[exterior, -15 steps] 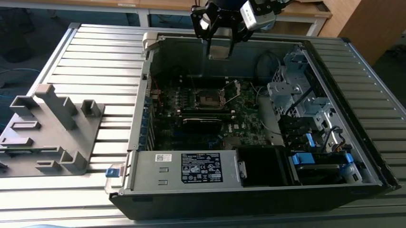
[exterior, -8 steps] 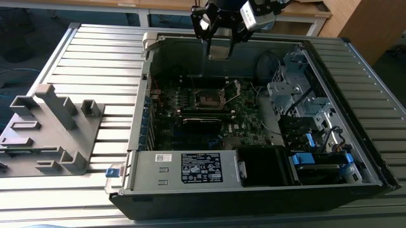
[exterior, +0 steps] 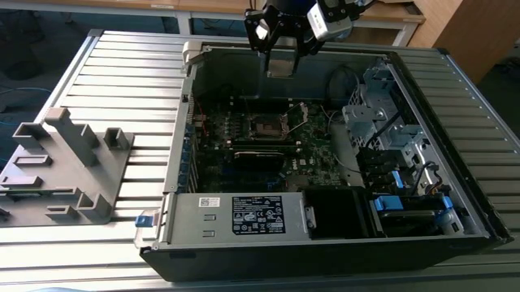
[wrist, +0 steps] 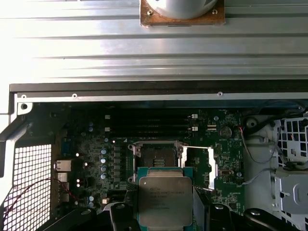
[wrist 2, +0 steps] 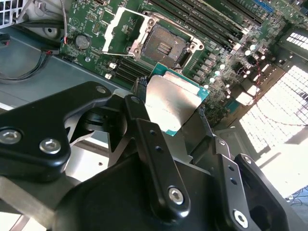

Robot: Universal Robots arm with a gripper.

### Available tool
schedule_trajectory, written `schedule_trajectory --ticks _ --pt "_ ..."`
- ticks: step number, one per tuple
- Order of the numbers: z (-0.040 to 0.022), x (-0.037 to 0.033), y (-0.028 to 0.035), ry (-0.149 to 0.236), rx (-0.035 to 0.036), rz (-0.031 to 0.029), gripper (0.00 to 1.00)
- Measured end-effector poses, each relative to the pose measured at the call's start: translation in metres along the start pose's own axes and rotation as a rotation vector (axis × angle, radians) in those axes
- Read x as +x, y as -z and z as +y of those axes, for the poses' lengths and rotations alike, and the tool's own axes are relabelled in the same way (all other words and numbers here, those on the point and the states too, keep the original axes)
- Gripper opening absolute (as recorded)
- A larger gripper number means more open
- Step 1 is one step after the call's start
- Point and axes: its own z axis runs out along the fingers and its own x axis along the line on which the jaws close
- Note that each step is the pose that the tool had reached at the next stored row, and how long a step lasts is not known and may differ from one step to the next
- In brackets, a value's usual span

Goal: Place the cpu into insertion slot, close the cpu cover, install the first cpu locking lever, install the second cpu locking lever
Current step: 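Place the cpu into insertion slot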

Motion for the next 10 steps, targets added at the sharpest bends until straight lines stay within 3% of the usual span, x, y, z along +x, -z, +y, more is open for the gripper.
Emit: schedule_trajectory --ticks 10 --pt "-0.0002 0.0 -0.0017 0.0 0.0 0.0 0.54"
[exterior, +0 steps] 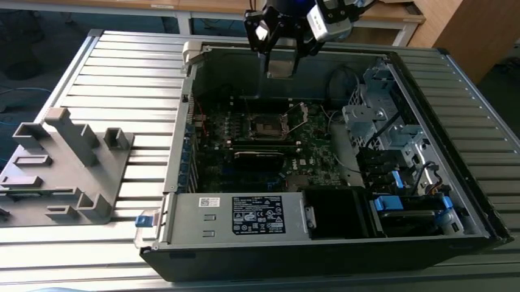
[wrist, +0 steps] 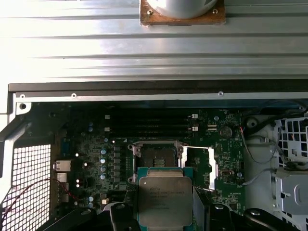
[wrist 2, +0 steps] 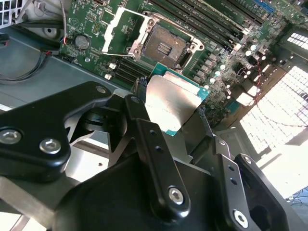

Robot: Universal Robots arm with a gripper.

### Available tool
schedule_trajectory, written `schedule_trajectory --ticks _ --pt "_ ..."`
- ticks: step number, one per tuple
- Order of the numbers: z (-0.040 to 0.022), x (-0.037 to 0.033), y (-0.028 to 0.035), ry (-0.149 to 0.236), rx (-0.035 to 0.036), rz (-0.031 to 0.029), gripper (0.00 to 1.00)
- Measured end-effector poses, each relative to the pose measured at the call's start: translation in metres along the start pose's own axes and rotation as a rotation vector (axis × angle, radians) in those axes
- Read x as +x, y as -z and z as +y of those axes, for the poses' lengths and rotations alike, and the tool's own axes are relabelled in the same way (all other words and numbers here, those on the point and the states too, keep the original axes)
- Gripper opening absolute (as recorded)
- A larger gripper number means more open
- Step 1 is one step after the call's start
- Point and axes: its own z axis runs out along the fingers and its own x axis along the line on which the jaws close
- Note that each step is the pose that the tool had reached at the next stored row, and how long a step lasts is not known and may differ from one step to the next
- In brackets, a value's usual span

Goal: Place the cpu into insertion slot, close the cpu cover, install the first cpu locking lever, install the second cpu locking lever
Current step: 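Place the cpu into insertion slot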

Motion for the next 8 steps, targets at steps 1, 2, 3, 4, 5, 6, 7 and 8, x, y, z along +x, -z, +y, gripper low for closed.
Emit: schedule_trajectory --ticks 1,2,3,4,5,6,7,8 --pt "0.0 0.0 -0.0003 0.0 0.0001 0.0001 0.54" --pt "-0.0001 0.0 -0.0003 0.0 0.0003 0.0001 0.54" --pt "-0.0001 0.0 -0.0003 0.0 0.0003 0.0002 0.54" --pt "-0.0001 0.0 -0.0003 0.0 0.0004 0.0002 0.54" --pt "-0.0001 0.0 -0.0003 0.0 0.0004 0.0002 0.54" --pt "-0.0001 0.0 -0.0003 0.0 0.0003 0.0002 0.54" --pt "-0.0001 0.0 -0.0005 0.0 0.0004 0.0002 0.54" --pt "-0.0001 0.0 -0.0011 0.0 0.0 0.0 0.54"
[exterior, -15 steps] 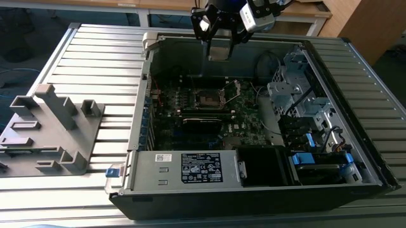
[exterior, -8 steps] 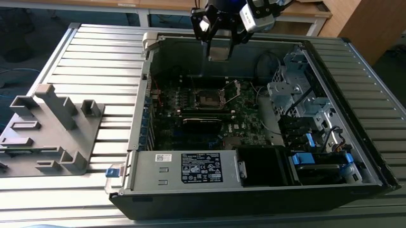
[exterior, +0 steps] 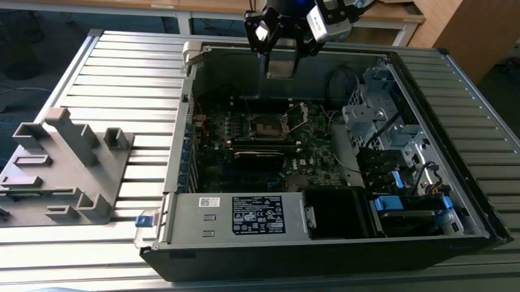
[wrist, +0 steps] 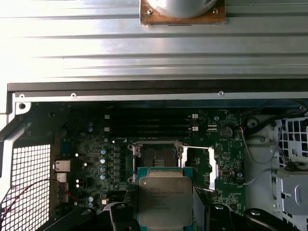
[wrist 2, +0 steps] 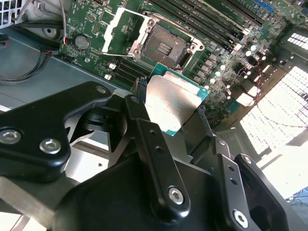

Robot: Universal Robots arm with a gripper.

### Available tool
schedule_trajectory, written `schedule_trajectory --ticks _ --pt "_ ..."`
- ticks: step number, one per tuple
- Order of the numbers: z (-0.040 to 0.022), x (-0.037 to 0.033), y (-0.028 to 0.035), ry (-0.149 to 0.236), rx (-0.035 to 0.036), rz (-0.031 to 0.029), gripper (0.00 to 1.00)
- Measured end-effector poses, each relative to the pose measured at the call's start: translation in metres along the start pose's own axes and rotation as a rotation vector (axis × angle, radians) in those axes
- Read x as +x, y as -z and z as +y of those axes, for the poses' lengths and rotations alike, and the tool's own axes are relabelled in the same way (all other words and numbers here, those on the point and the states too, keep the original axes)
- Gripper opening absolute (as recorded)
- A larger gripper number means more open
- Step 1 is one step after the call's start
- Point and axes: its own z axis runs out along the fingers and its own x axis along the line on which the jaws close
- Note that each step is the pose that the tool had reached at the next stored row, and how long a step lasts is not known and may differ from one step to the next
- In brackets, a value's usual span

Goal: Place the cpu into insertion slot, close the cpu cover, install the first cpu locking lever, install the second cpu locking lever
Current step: 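Place the cpu into insertion slot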

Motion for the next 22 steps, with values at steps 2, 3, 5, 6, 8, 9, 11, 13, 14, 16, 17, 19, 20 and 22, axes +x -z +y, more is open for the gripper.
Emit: schedule_trajectory --ticks 2,3,5,6,8,9,11,13,14,16,17,19,20,22 --pt "-0.0002 0.0 -0.0017 0.0 0.0002 0.0001 0.54" --pt "-0.0003 0.0 -0.0027 0.0 0.0002 0.0001 0.54" --pt "-0.0004 -0.0001 -0.0045 0.0 0.0003 0.0002 0.54" --pt "-0.0005 -0.0001 -0.0055 0.0 0.0002 0.0001 0.54" --pt "-0.0007 -0.0001 -0.0077 0.0 0.0002 0.0002 0.54" --pt "-0.0009 -0.0002 -0.0093 0.0 0.0002 0.0001 0.54" --pt "-0.0012 -0.0001 -0.0129 0.0 0.0003 0.0002 0.54" --pt "-0.0015 -0.0001 -0.0165 0.0 0.0002 0.0001 0.54" --pt "-0.0017 0.0 -0.0183 0.0 0.0002 0.0001 0.54" --pt "-0.0018 0.0001 -0.0201 0.0 0.0003 0.0001 0.54" --pt "-0.0018 0.0001 -0.0201 0.0 0.0003 0.0002 0.54" --pt "-0.0018 0.0001 -0.0201 0.0 0.0004 0.0002 0.54" --pt "-0.0018 0.0001 -0.0201 0.0 0.0003 0.0002 0.54" --pt "-0.0019 0.0002 -0.0203 0.0 0.0003 0.0002 0.54"
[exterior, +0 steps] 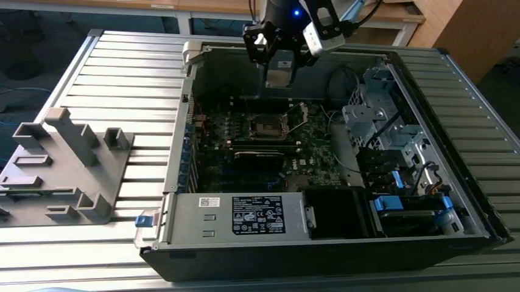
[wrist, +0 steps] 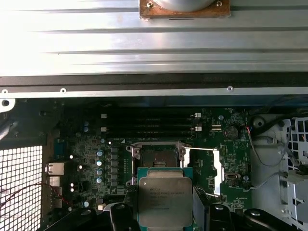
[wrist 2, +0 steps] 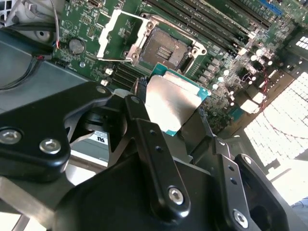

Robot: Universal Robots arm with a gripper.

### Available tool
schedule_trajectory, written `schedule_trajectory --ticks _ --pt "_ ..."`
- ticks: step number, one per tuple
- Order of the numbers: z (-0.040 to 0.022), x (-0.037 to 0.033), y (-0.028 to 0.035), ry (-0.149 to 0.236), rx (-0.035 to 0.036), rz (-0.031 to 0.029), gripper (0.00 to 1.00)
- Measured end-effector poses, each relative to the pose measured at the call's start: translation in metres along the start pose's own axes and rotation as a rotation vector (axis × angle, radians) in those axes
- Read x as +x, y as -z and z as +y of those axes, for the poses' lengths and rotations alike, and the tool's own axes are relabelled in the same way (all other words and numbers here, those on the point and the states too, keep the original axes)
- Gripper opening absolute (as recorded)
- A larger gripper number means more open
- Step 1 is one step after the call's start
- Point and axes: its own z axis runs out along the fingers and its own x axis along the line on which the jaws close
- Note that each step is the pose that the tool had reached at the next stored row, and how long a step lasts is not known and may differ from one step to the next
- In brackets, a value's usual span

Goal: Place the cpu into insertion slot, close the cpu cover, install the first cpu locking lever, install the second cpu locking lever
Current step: 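Place the cpu into insertion slot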

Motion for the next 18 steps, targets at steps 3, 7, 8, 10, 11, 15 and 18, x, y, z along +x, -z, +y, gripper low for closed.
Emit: schedule_trajectory --ticks 3,7,8,10,11,15,18 --pt "-0.0001 0.0004 -0.001 0.0 0.0 -0.0001 0.54" --pt "-0.0002 0.0006 -0.0016 0.0 0.0001 0.0 0.54" --pt "-0.0002 0.0006 -0.0017 0.0 -0.0001 -0.0001 0.54" --pt "-0.0002 0.0006 -0.0022 0.0 0.0 -0.0001 0.54" --pt "-0.0002 0.0007 -0.0023 0.0 0.0001 -0.0001 0.54" --pt "-0.0003 0.0006 -0.0032 0.0 -0.0003 -0.0003 0.54" --pt "-0.0005 0.0006 -0.0055 0.0 0.0 -0.0001 0.54"
